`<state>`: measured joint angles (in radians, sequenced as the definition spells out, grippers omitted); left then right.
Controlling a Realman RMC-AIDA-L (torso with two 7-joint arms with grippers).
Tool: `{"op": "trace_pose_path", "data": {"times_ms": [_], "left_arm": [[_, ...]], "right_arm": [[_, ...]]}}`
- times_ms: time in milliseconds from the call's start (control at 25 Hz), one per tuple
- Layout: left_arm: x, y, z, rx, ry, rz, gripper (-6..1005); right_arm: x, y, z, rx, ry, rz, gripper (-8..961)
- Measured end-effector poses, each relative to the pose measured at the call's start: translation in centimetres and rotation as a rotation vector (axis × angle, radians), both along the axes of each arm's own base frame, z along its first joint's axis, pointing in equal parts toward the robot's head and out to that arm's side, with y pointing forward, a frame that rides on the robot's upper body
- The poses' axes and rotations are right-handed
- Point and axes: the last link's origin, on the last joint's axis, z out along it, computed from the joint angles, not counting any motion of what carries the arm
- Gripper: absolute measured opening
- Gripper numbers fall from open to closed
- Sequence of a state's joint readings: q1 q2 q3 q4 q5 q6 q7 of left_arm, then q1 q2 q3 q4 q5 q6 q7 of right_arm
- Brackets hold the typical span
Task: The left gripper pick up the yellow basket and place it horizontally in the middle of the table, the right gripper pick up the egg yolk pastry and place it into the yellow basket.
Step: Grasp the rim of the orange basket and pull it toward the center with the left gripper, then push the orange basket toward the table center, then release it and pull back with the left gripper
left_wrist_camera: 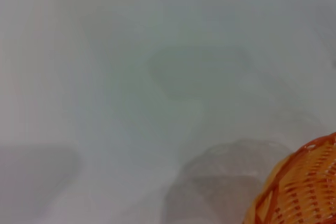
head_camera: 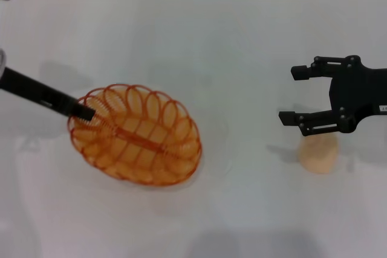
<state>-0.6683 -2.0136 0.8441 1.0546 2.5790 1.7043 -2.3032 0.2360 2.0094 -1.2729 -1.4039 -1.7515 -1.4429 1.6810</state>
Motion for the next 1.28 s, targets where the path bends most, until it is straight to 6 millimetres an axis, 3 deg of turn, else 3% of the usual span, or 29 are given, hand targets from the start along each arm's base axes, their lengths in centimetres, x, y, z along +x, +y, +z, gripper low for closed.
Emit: {"op": "trace_pose_path", "data": {"times_ms": [360, 840, 1280], "left_arm": [[1.7, 1.2, -0.9, 0.082, -0.090, 0.145, 87], [2.1, 1.7, -2.9, 0.088, -0.157, 0.350, 86], [2.5, 1.6, -4.9, 0.054, -0.170, 0.389, 86]], "right_arm": [[-0.1, 0.1, 0.3, 0.011, 0.014, -0.002, 853], [-0.5, 0.1, 0.2, 0.005, 0.013, 0.020, 853], [-0.7, -0.1, 0.1, -0.010, 0.010, 0.037, 854]]}}
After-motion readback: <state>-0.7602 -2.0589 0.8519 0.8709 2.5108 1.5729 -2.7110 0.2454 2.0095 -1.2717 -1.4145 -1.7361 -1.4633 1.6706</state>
